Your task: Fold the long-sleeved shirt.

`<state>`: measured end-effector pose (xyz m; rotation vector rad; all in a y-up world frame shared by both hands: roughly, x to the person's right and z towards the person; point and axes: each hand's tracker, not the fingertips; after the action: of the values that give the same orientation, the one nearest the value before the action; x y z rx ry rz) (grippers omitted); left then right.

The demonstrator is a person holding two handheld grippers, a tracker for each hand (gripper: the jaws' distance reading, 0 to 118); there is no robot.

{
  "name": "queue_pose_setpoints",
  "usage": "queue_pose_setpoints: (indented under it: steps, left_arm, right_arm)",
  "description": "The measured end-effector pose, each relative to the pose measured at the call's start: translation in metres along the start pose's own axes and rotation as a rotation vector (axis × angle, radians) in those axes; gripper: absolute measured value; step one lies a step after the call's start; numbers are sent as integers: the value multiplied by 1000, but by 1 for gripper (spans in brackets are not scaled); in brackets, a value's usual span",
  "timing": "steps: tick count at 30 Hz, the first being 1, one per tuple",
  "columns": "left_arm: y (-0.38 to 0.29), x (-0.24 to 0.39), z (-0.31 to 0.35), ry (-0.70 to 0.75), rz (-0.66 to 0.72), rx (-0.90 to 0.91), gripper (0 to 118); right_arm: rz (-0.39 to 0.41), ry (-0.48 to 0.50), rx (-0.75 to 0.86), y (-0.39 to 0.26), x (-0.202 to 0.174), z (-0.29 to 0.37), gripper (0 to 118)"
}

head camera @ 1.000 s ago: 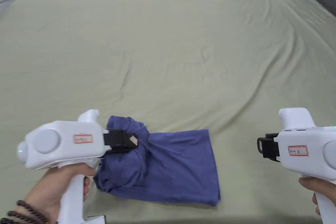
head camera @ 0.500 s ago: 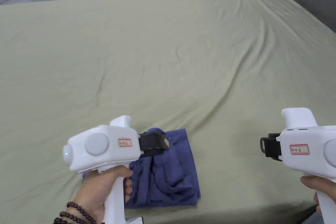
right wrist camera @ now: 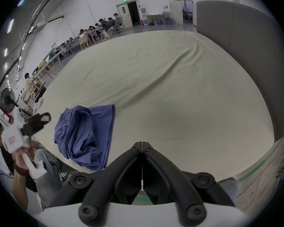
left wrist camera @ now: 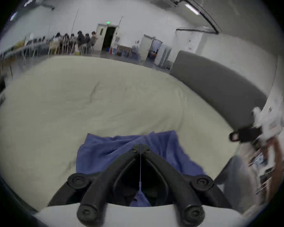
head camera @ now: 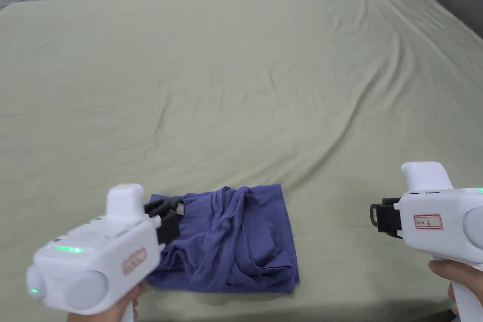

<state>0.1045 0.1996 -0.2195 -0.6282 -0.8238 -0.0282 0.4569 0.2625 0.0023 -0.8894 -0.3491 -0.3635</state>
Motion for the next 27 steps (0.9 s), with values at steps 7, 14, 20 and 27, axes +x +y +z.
queue_pose_setpoints:
  steps: [7,14,20,27]
  left_arm:
    - [-49,57,-68,16,-73,-121,0]
    - [-57,124,-96,-66,-100,-118,0]
    - [-46,137,-101,-96,-89,-130,0]
    - [-2,80,-9,-178,134,64,0]
  right_arm:
    - [13,-4,-10,-1,-4,3,2]
    - [7,-34,-17,-2,3,7,2]
    - [-7,-38,-17,-3,4,9,2]
    - [-25,104,27,8,-21,6,2]
